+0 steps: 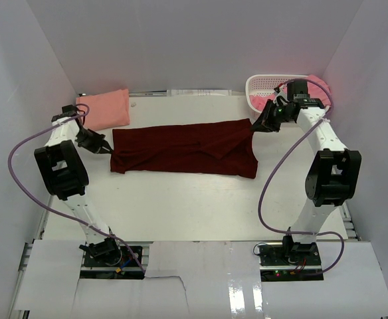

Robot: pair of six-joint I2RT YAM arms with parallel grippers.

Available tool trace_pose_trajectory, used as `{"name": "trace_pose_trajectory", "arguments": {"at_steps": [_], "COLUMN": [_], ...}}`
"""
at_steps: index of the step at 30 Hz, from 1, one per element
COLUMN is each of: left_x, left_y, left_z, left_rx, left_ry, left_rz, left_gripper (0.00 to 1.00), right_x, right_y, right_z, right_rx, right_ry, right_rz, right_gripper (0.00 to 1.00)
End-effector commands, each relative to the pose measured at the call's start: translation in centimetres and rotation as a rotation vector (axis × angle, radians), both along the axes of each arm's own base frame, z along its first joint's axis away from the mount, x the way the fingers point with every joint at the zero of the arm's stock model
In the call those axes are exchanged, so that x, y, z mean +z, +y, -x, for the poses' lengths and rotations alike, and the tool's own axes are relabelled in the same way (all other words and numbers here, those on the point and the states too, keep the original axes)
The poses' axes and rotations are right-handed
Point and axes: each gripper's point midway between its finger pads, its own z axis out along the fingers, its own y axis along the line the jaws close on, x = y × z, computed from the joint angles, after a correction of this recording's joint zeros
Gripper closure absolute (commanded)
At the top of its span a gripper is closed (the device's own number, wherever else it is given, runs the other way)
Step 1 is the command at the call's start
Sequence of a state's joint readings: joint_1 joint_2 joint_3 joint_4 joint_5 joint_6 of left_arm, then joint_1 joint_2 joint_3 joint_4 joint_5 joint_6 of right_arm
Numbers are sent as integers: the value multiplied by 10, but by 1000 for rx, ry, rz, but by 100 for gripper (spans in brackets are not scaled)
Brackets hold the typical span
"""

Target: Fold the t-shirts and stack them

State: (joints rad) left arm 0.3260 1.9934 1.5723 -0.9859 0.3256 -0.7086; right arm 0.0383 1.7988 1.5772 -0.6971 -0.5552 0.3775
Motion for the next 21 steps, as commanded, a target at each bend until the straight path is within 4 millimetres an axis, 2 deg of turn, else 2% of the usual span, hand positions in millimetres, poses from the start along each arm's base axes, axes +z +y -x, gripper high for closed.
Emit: {"name": "trace_pose_trajectory", "arguments": {"at_steps": [1, 15, 21], "left_x": [16, 27, 24], "left_y": [7, 15, 16], "left_z": [-14, -39, -44], "left_rx": [11, 23, 28], "left_ry": [-50, -72, -68], "left_rz": [-33, -30, -23], "left_gripper": [100, 100, 100], "right_x": [16, 9, 4], "right_y": [-3, -3, -3], "right_z": [-20, -44, -55], "right_rx": [-16, -28, -23], "right_ry": [-66, -52, -44], "right_rz": [-3, -2, 1], "right_gripper": [92, 92, 92]}}
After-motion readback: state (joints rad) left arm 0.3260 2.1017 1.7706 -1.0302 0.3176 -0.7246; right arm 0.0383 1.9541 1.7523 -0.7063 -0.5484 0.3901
